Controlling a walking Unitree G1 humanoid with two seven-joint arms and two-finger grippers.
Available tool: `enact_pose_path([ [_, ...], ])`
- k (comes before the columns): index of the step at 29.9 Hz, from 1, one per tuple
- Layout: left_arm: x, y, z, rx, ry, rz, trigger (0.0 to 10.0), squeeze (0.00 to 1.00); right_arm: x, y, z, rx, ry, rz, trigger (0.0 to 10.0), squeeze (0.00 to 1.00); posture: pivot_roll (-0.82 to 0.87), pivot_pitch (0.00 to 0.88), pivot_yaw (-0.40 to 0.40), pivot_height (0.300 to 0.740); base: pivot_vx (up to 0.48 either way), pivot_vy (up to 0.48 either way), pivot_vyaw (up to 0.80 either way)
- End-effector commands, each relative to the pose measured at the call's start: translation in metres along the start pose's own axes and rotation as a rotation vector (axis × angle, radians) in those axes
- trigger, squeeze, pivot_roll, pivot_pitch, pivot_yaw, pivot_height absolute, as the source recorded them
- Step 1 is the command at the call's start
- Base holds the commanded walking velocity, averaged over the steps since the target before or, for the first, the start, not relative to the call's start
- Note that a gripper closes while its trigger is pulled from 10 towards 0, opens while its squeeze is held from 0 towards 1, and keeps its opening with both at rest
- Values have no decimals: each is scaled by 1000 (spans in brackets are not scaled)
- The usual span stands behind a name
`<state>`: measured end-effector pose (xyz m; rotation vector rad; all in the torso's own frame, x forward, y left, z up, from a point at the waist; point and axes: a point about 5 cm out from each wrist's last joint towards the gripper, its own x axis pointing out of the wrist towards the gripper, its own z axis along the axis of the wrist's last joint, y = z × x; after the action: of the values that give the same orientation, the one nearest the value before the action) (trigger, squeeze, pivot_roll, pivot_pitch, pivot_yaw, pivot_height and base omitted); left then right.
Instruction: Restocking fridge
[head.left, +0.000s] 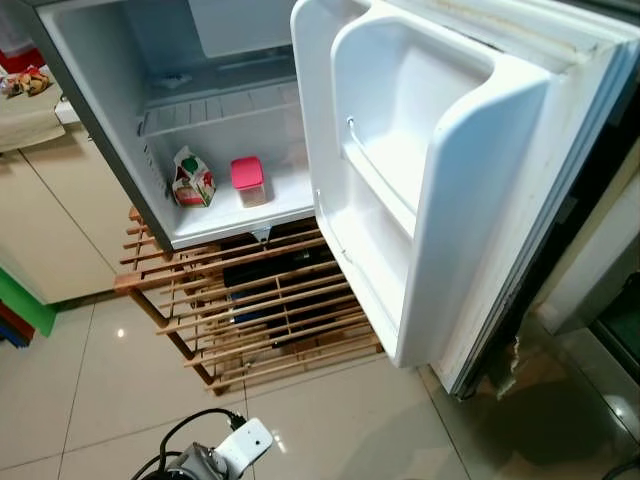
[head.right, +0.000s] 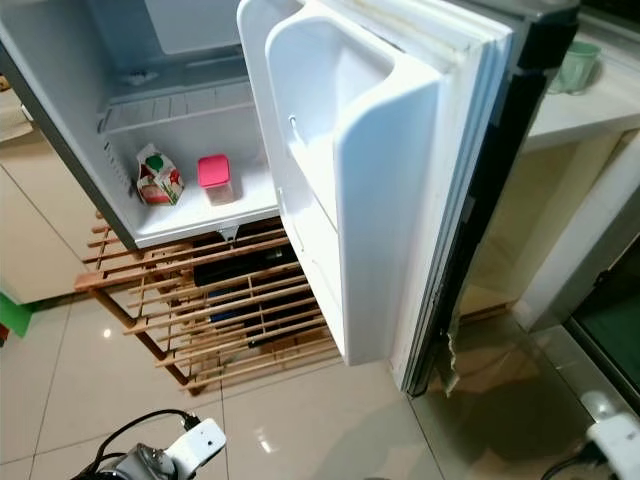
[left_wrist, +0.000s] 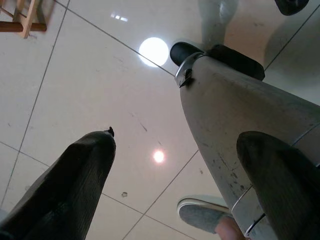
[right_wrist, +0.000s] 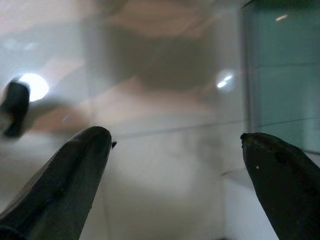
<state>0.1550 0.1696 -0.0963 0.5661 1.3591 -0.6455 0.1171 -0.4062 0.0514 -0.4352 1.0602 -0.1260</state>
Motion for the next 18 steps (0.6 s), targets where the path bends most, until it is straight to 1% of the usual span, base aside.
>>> enact_pose_path([
  [1, 4, -12, -21, 0, 87, -77, 10000, 0, 1, -8, 21, 59, -96, -90, 10000, 0, -205, 0, 105, 740, 0, 0, 0],
  [2, 4, -11, -22, 1, 88, -78, 10000, 0, 1, -9, 36, 94, -162, -111, 10000, 0, -206, 0, 107, 740, 0, 0, 0],
  [3, 4, -11, -22, 1, 88, -78, 10000, 0, 1, -9, 36, 94, -162, -111, 10000, 0, -206, 0, 107, 740, 0, 0, 0],
  [4, 3, -11, -22, 4, 90, -79, 10000, 0, 1, -7, 52, 131, -232, -113, 10000, 0, -208, 0, 108, 740, 0, 0, 0],
  [5, 3, -11, -22, 9, 92, -79, 10000, 0, -1, -3, 68, 159, -297, -95, 10000, 0, -208, 0, 110, 740, 0, 0, 0],
  [7, 3, -10, -23, 18, 95, -77, 10000, 0, -7, 12, 99, 198, -427, -15, 10000, 0, -210, 0, 112, 740, 0, 0, 0],
  [8, 3, -10, -23, 18, 95, -77, 10000, 0, -7, 12, 99, 198, -427, -15, 10000, 0, -210, 0, 112, 740, 0, 0, 0],
  [9, 3, -9, -23, 29, 99, -74, 10000, 0, -16, 27, 125, 199, -527, 63, 10000, 0, -210, 0, 115, 740, 0, 0, 0],
  [11, 3, -9, -23, 39, 102, -70, 10000, 0, -26, 41, 147, 196, -617, 137, 10000, 0, -210, 0, 115, 740, 0, 0, 0],
  [15, 3, -8, -23, 54, 105, -66, 10000, 0, -47, 60, 179, 194, -755, 250, 10000, 0, -208, 0, 120, 740, 0, 0, 0],
  [16, 2, -8, -23, 58, 107, -65, 10000, 0, -55, 67, 188, 188, -790, 287, 10000, 0, -208, 0, 120, 740, 0, 0, 0],
  [17, 2, -7, -23, 66, 110, -63, 10000, 0, -70, 81, 204, 171, -862, 366, 10000, 0, -210, 0, 124, 740, 0, 0, 0],
  [18, 2, -7, -23, 66, 110, -63, 10000, 0, -70, 81, 204, 171, -862, 366, 10000, 0, -210, 0, 124, 740, 0, 0, 0],
])
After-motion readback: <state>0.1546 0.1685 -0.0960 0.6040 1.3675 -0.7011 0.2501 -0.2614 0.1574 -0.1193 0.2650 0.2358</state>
